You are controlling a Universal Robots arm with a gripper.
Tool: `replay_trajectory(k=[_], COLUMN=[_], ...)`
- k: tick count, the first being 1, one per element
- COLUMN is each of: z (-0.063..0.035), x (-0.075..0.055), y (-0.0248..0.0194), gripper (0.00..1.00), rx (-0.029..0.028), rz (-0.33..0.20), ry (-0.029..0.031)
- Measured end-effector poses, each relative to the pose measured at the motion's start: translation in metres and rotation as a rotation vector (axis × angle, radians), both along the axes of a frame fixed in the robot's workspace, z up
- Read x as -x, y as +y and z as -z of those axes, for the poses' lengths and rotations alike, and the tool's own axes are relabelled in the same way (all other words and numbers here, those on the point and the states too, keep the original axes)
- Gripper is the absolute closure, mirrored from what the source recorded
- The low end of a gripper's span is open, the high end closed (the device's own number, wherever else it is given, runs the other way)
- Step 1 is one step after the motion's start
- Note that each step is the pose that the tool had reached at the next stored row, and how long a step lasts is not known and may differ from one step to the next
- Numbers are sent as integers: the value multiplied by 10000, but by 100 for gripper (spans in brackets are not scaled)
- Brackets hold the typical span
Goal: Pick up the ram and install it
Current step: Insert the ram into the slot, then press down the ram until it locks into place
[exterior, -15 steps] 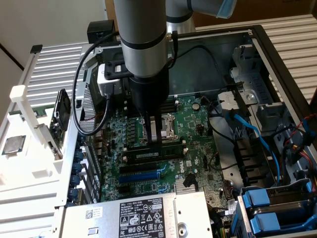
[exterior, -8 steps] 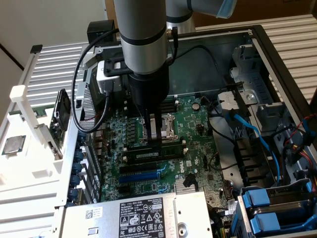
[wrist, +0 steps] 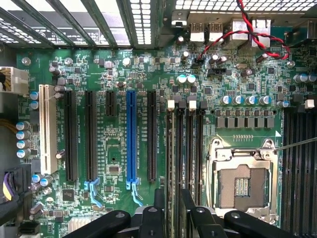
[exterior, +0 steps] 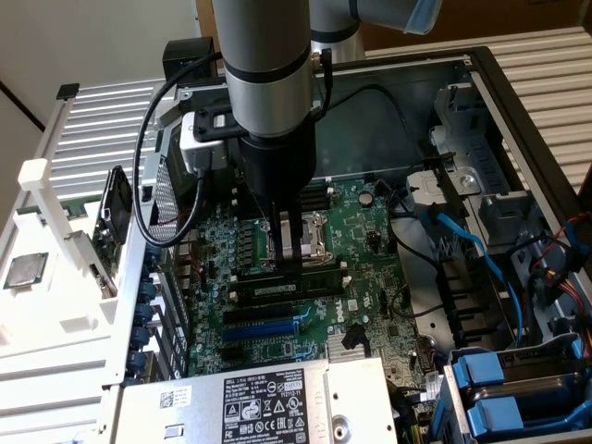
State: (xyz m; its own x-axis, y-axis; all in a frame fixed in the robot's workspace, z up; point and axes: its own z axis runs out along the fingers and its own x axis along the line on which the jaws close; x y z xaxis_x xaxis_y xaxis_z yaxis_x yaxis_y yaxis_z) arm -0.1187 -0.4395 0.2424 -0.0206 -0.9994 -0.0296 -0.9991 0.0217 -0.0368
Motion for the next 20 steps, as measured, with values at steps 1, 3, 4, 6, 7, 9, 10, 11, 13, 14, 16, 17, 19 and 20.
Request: replay_trajectory(k=[1, 3, 4, 6, 7, 9, 10, 11, 13, 14, 16, 17, 19, 20], z=[0, 0, 0, 0, 0, 0, 0, 0, 0, 0, 0, 0, 0, 0], x=[0, 0, 0, 0, 0, 0, 0, 0, 0, 0, 0, 0, 0, 0], y=[0, 0, 0, 0, 0, 0, 0, 0, 0, 0, 0, 0, 0, 0], gripper=[73, 73, 73, 73, 73, 73, 73, 73, 75, 88, 89, 89, 89, 89], rx=[0, 0, 0, 0, 0, 0, 0, 0, 0, 0, 0, 0, 0, 0], rz=[0, 0, 0, 0, 0, 0, -1, 0, 0, 0, 0, 0, 0, 0], ry=[0, 0, 0, -1, -1, 0, 0, 0, 0, 0, 0, 0, 0, -1])
